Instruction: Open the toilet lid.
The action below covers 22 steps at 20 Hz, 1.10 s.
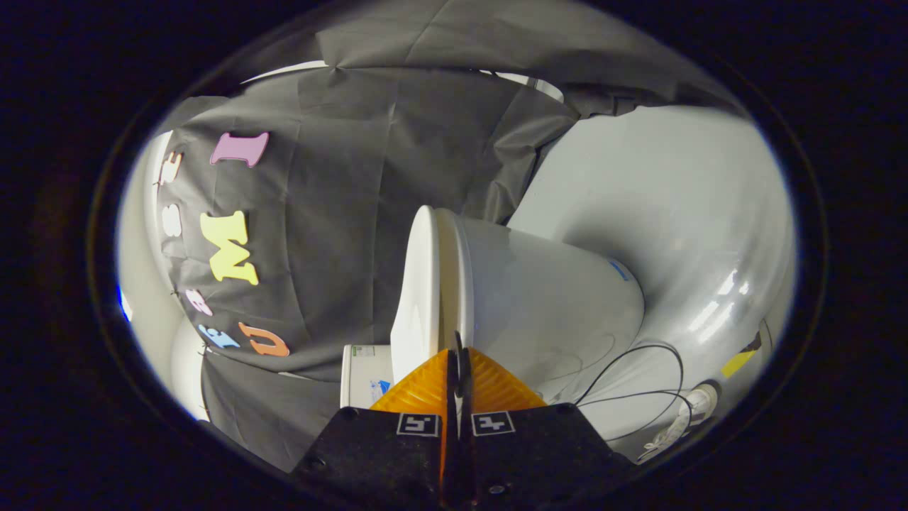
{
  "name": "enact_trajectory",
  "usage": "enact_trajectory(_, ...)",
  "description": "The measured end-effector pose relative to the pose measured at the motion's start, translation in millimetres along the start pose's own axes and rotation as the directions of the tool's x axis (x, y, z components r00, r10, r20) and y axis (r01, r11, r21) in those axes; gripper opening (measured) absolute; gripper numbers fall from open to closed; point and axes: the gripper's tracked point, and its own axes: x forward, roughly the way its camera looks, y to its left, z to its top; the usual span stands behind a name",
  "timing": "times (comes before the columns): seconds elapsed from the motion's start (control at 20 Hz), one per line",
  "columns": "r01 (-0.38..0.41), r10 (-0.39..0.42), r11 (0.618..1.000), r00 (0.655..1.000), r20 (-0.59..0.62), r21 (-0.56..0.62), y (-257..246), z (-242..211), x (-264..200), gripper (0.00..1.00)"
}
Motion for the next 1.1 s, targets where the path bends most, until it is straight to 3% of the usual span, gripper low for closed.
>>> enact_trajectory(0.2,0.049,-0.048,0.998,0.999,0.013,-0.048,5,2,-1,0.04)
enact_trajectory(1.1,0.135,-0.113,0.958,0.989,0.100,-0.252,69,3,-18,0.04)
